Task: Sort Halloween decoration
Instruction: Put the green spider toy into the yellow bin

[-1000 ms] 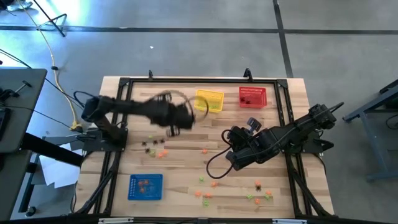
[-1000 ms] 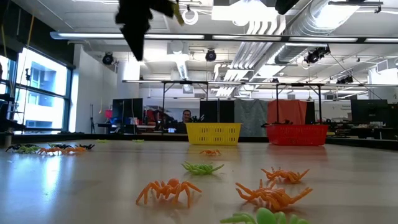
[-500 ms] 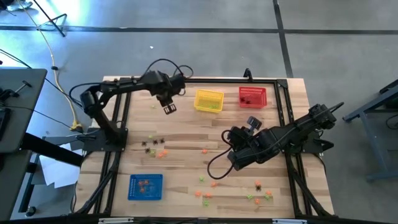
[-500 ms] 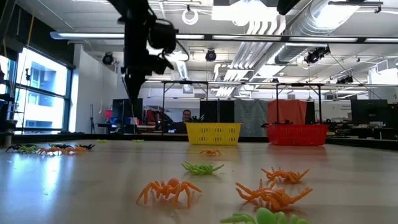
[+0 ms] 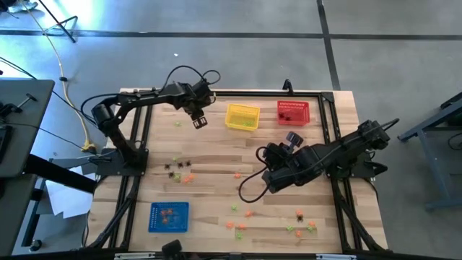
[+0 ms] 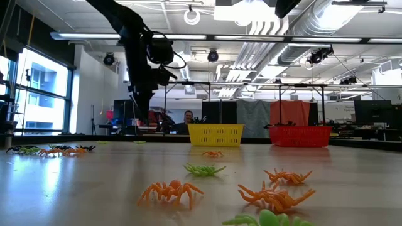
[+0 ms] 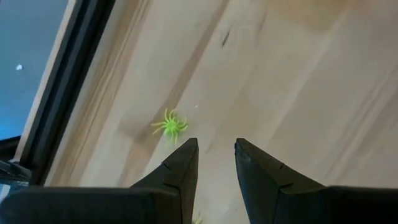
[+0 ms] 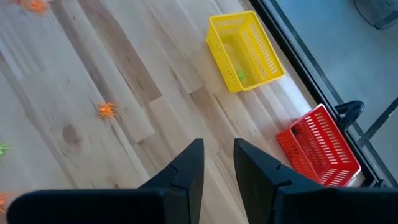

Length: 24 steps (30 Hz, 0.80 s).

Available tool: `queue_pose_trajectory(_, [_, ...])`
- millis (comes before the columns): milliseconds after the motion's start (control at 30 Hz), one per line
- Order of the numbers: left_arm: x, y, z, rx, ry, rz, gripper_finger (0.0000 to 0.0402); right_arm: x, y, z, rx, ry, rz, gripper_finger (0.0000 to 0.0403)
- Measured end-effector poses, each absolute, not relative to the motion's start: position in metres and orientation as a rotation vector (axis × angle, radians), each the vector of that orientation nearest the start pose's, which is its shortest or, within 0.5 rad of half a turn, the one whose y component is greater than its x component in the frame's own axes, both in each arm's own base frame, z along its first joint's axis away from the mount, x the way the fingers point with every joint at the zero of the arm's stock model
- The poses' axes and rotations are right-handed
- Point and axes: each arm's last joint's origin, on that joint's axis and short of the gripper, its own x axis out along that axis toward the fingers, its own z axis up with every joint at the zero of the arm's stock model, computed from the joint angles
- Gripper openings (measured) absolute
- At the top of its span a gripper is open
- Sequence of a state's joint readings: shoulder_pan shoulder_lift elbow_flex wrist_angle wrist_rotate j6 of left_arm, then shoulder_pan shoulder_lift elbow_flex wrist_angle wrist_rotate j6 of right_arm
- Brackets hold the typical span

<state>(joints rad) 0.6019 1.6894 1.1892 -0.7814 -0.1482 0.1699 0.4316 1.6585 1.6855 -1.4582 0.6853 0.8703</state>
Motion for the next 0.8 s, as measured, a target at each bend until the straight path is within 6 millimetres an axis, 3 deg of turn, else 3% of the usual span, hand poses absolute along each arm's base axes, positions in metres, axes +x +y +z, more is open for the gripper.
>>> queue_pose_trajectory(800, [0.249,0.210,0.208,-0.291,1.258,0.593,0.0092,0.279,0.108,0.344,0.011,0.983,-0.687,0.0083])
